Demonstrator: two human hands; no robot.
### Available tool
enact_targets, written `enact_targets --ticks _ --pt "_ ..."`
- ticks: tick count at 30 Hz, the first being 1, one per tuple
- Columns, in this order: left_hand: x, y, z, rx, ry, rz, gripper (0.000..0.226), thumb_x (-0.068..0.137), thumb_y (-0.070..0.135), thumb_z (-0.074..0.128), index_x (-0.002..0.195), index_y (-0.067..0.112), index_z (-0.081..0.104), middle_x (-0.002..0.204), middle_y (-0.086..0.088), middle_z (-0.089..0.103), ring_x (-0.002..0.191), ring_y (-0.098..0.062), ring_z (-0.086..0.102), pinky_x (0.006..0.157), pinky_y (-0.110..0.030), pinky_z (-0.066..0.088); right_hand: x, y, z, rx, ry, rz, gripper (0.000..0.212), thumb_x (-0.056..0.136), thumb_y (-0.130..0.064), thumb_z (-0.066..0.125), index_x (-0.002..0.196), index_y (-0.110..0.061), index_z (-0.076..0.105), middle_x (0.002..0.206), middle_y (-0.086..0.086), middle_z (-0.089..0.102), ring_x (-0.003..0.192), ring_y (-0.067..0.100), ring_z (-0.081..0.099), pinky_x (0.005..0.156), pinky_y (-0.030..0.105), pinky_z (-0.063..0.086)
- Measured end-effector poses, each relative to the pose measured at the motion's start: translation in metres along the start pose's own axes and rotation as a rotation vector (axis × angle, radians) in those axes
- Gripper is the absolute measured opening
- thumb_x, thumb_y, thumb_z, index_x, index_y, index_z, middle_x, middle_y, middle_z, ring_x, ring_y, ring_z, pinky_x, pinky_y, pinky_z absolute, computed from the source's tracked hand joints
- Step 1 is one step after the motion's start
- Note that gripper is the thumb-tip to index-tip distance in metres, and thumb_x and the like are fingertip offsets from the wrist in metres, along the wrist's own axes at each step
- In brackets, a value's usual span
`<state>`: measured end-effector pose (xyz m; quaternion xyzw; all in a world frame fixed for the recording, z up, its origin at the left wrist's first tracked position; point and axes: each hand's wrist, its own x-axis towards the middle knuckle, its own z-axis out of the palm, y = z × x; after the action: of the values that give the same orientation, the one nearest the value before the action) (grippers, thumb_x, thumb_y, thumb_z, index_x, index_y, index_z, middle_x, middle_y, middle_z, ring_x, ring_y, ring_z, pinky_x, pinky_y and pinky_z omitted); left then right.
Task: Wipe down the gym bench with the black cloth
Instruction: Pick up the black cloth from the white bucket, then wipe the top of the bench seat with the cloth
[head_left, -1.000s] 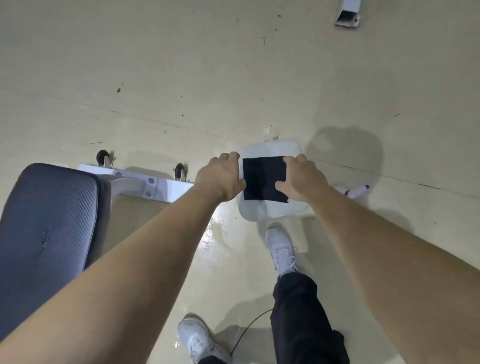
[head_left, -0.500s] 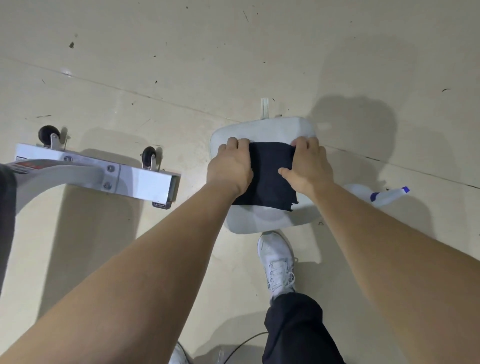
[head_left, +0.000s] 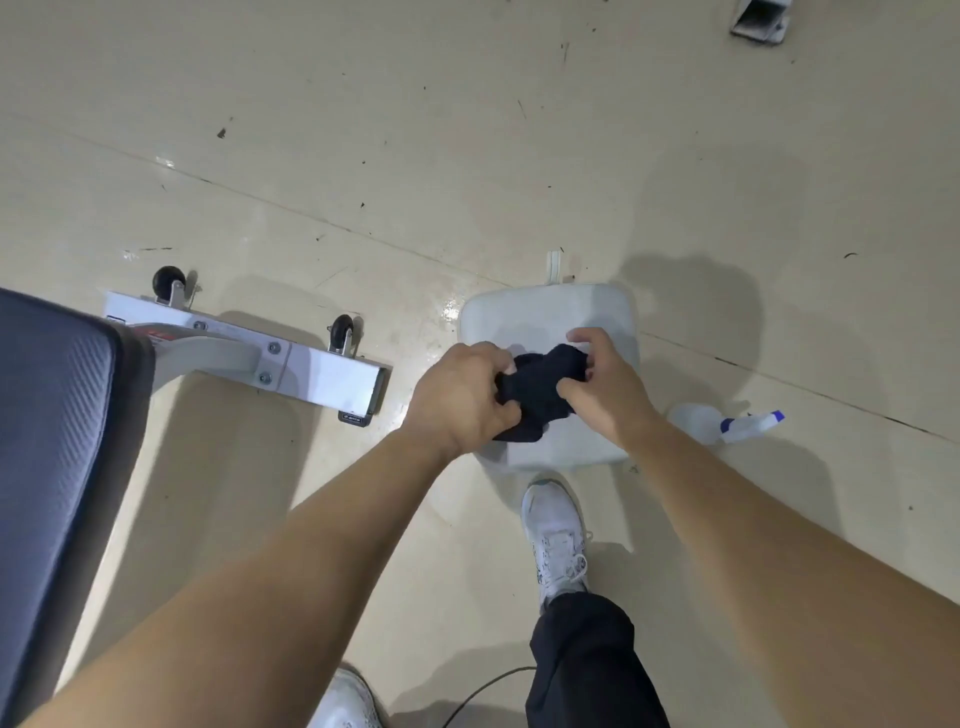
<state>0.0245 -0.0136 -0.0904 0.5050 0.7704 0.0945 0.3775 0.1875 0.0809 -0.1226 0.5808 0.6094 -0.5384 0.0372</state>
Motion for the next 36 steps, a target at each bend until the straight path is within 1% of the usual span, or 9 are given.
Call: enact_targets --ticks 2,5,11,16,21,25,28,32,36 --pt "-0.027 0.000 -0.018 -0.043 -0.013 0.023 0.016 0.078 0.026 0.068 0.086 0.027 0.054 0.094 0.006 0.060 0.092 -0.019 0.053 0.074 -0.037 0.050 -0.018 -0.019 0.009 -0.175 -0.069 -0.132 0.073 0.081 -0.010 0.061 0.142 -0.042 0.039 0.129 -0.003 0.037 0.117 0.018 0.043 0.094 0.026 0.038" --pt "-0.065 -0.005 -0.047 -0.067 -0.010 0.027 0.015 0.082 0.023 0.066 0.084 0.026 0.051 0.086 0.006 0.056 0.082 -0.019 0.054 0.070 -0.036 0.049 -0.048 -0.064 0.031 -0.329 -0.187 -0.292 0.049 0.080 -0.007 0.059 0.119 -0.036 0.064 0.141 -0.007 0.031 0.128 0.016 0.024 0.094 0.021 0.030" --pt "-0.141 -0.049 -0.120 -0.100 0.102 -0.173 0.005 0.086 0.030 0.059 0.087 0.026 0.063 0.076 0.006 0.065 0.073 -0.018 0.059 0.063 -0.033 0.050 -0.093 -0.148 0.073 -0.526 -0.135 -0.663 0.008 0.066 -0.031 0.063 0.072 -0.026 0.065 0.117 -0.011 0.063 0.114 0.016 0.048 0.090 0.036 0.045" --pt "-0.217 -0.115 -0.151 -0.027 0.096 -0.272 0.027 0.073 0.054 0.061 0.064 0.033 0.048 0.078 0.012 0.047 0.080 -0.012 0.044 0.064 -0.030 0.041 -0.135 -0.220 0.124 -0.419 -0.400 -0.494 0.017 0.068 -0.030 0.057 0.066 -0.014 0.051 0.056 -0.002 0.050 0.053 0.019 0.047 0.053 0.035 0.037" --pt "-0.307 -0.192 -0.168 -0.361 0.139 -0.560 0.035 0.058 0.049 0.072 0.078 0.022 0.059 0.069 0.009 0.063 0.068 -0.014 0.060 0.060 -0.027 0.049 -0.169 -0.270 0.198 -0.396 -0.650 -0.471 0.012 0.083 -0.032 0.072 0.075 -0.024 0.067 0.077 0.000 0.071 0.071 0.014 0.067 0.067 0.030 0.050" --pt "-0.372 -0.249 -0.174 -0.701 0.219 -0.645 0.053 0.074 0.031 0.082 0.055 0.018 0.035 0.053 0.003 0.033 0.052 -0.015 0.030 0.049 -0.028 0.022 -0.175 -0.294 0.255 -0.429 -0.765 -0.378 0.012 0.085 -0.032 0.072 0.084 -0.020 0.072 0.084 0.001 0.074 0.076 0.018 0.069 0.071 0.031 0.051" --pt "-0.393 -0.286 -0.183 -0.921 0.312 -0.708 0.052 0.075 0.021 0.084 0.057 0.020 0.035 0.054 0.002 0.034 0.052 -0.017 0.033 0.049 -0.026 0.029 -0.171 -0.310 0.293 -0.455 -0.854 -0.353 0.031 0.084 -0.035 0.071 0.092 -0.004 0.069 0.089 0.017 0.072 0.079 0.025 0.068 0.073 0.035 0.049" --pt "-0.386 -0.344 -0.197 -0.425 0.675 -0.915 0.037 0.077 0.033 0.076 0.108 0.024 0.057 0.102 0.003 0.058 0.090 -0.019 0.059 0.083 -0.035 0.050 -0.152 -0.331 0.351 -0.486 -0.553 -0.476 0.015 0.090 -0.024 0.063 0.102 -0.017 0.069 0.099 0.001 0.071 0.095 0.023 0.065 0.077 0.027 0.048" --pt "-0.367 -0.365 -0.197 -0.372 0.745 -0.890 0.031 0.084 0.030 0.059 0.115 0.031 0.061 0.120 0.002 0.059 0.107 -0.022 0.060 0.095 -0.039 0.049 -0.145 -0.327 0.391 -0.971 -0.144 -0.758 0.065 0.089 -0.026 0.050 0.151 -0.020 0.032 0.152 0.007 0.035 0.133 0.035 0.036 0.107 0.044 0.037"
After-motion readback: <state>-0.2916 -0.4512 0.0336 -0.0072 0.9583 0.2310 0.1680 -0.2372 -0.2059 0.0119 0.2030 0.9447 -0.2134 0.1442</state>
